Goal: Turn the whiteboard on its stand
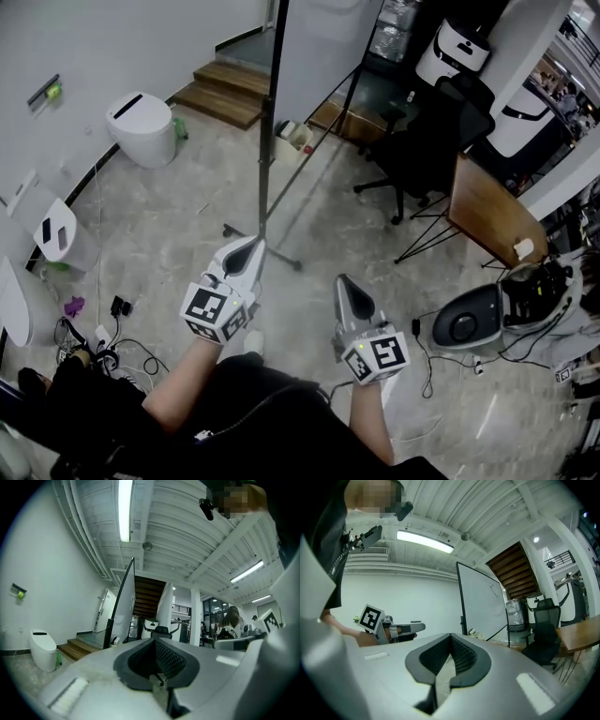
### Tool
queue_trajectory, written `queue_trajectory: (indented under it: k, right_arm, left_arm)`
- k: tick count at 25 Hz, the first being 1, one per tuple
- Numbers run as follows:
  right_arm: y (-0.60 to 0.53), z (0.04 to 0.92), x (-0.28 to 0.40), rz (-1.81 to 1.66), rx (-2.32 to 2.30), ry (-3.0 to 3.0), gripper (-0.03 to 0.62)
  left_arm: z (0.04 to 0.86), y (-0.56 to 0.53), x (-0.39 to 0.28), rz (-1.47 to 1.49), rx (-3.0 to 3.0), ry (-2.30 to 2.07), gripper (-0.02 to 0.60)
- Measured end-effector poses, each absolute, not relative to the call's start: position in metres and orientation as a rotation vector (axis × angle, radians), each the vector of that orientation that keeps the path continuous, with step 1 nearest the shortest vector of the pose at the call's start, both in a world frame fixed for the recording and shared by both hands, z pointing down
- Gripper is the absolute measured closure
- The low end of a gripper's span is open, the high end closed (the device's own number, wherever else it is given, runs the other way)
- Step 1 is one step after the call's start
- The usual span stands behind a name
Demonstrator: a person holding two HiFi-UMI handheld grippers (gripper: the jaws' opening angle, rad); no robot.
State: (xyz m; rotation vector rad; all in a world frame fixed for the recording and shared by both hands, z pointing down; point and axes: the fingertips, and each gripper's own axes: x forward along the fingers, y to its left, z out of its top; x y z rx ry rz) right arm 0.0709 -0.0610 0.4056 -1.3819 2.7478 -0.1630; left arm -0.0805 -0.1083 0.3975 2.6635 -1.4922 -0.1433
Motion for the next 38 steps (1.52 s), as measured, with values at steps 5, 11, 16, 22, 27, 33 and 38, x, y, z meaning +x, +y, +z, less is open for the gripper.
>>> queue_trajectory:
  k: [5, 11, 16, 22, 27, 33, 38]
  right_arm:
    - [-0.112, 0.399, 0.049, -0.136, -1.411, 2.724, 0.588]
    - [-0.158, 0.396, 0.037, -0.135, -1.475, 2.696, 0.588]
    - [-0.185, 0.391, 0.026, -0.118, -1.53, 2.666, 0.588]
    - [-0.203, 0.391, 0.02, -0.118, -1.569, 2.654, 0.588]
    - [-0.21, 0.39, 0.019, -0.121, -1.546, 2.651, 0.588]
    - [-0.235, 0.387, 0.019, -0.118, -1.504, 2.656, 0.588]
    - [-0.265, 0.389, 0.025, -0.127, -1.478, 2.695, 0.588]
  left_arm:
    - [0.397, -0.164, -0.098, -0.119, 2.695, -1.466, 0.581]
    - [0.398, -0.215, -0.106, -0.091, 2.723, -1.419, 0.581]
    - [0.404, -0.245, -0.114, -0.058, 2.743, -1.375, 0.581]
    - [0.414, -0.283, -0.126, -0.026, 2.748, -1.387, 0.581]
    - [0.412, -0.302, -0.133, -0.019, 2.752, -1.436, 0.58]
    - [0.408, -0.319, -0.12, 0.029, 2.776, -1.439, 0.58]
    - [0.39, -0.341, -0.11, -0.009, 2.746, -1.519, 0.58]
